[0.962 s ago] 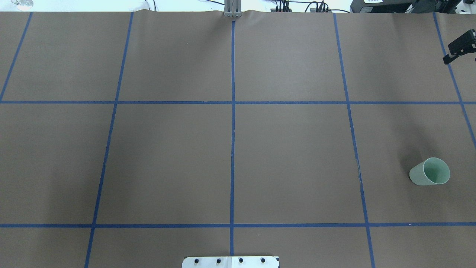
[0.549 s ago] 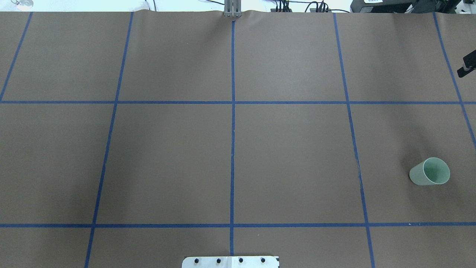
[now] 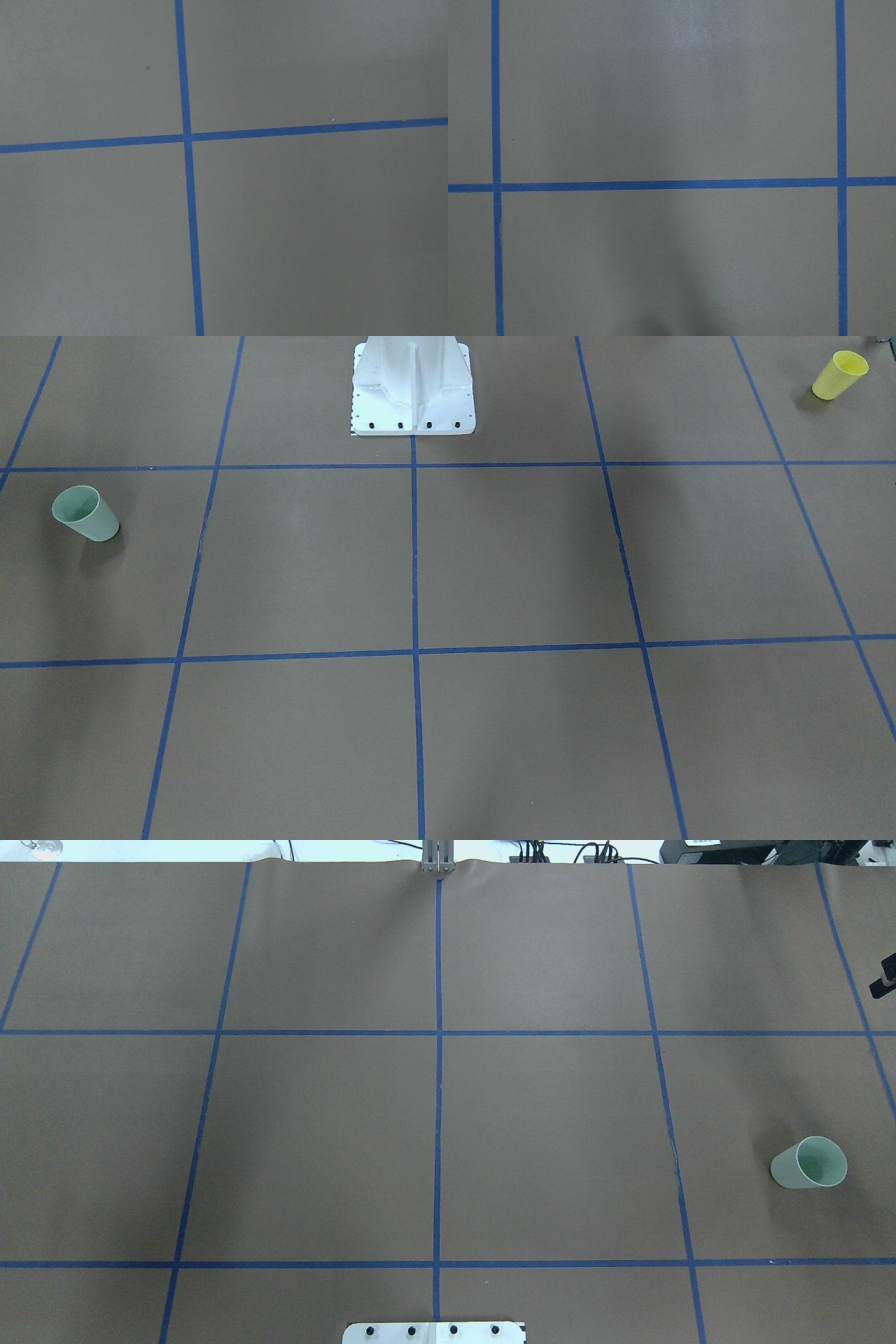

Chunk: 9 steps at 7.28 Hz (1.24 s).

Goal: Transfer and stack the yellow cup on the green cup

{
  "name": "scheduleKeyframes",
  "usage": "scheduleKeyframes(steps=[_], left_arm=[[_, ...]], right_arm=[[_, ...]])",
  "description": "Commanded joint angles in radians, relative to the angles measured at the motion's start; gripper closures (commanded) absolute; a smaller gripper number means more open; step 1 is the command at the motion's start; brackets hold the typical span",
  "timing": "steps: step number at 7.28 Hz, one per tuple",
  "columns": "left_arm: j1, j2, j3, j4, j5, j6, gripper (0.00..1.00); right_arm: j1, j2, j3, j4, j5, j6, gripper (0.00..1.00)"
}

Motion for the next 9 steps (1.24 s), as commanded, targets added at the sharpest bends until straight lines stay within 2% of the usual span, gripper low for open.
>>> scheduleKeyframes(steps=[1,4,7,9], left_arm=[[0.002,0.033,-0.003,-0.002,-0.002,0.002,0.0],[0.003,0.058,-0.005,-0.033,-0.005,-0.022,0.0],[0.005,0.105,-0.009,-0.035,0.001,-0.356,0.0],[0.008,0.177,-0.006,-0.123,0.006,-0.525,0.0]], right_arm=[[-0.003,-0.018,0.046,0.003,0.009,0.0,0.0],[-0.003,-0.055,0.038,0.008,0.006,0.0,0.0],[-0.053,-0.057,0.026,0.009,0.032,0.006,0.0],[-0.058,-0.058,0.029,0.014,0.058,0.025,0.0]])
